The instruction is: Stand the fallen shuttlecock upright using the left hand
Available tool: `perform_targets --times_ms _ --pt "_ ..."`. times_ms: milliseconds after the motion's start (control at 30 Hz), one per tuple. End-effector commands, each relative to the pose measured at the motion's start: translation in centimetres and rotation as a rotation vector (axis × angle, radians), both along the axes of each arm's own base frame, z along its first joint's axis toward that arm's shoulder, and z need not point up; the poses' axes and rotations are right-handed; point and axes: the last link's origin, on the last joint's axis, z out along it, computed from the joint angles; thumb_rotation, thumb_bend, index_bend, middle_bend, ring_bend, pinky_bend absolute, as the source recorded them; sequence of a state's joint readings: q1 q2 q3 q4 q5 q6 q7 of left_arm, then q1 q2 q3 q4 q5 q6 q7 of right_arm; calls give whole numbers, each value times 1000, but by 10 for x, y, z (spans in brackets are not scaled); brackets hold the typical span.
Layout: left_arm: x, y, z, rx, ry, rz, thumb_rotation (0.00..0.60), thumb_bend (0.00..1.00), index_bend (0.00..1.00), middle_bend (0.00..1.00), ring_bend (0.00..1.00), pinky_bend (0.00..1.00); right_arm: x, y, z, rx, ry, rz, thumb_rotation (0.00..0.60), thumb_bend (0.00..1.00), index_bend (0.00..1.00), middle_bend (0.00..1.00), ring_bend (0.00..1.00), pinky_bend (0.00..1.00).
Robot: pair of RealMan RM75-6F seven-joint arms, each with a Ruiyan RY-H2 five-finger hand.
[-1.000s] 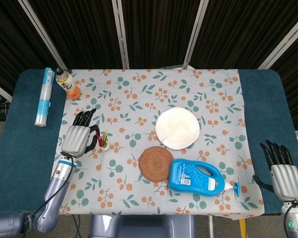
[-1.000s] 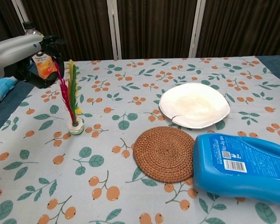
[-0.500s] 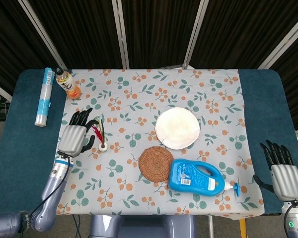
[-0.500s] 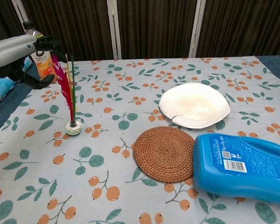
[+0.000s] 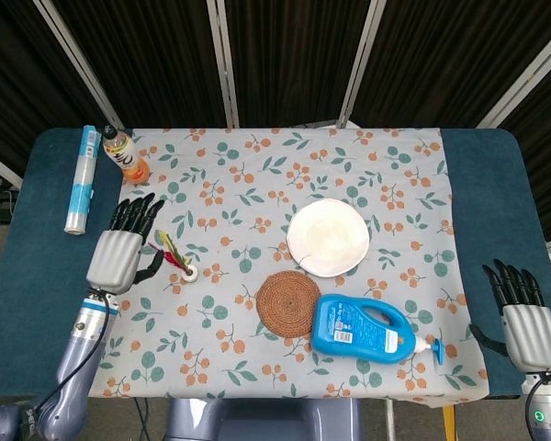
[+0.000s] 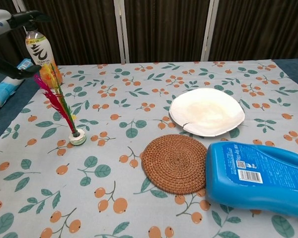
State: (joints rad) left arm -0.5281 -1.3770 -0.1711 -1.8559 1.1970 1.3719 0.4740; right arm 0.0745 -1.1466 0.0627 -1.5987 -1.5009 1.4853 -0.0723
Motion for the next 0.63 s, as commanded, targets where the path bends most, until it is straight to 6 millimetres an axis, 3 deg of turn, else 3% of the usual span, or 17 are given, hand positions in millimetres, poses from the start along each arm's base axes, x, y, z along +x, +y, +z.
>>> perform_targets --times_ms 33,233,400,633 --pt "-18 -21 20 32 23 2 600 393 38 0 0 0 0 0 0 1 3 -1 600 121 62 0 0 0" --pt "-77 -65 56 93 201 52 600 184 33 0 0 0 -1 0 -1 5 21 -18 600 120 54 0 0 0" --pt "-113 -95 78 133 264 105 600 115 18 0 0 0 -1 -1 -1 12 34 -30 600 121 47 0 0 0" --pt "-150 -121 86 133 291 161 600 60 0 0 0 0 1 -2 -3 18 50 -9 600 121 17 0 0 0"
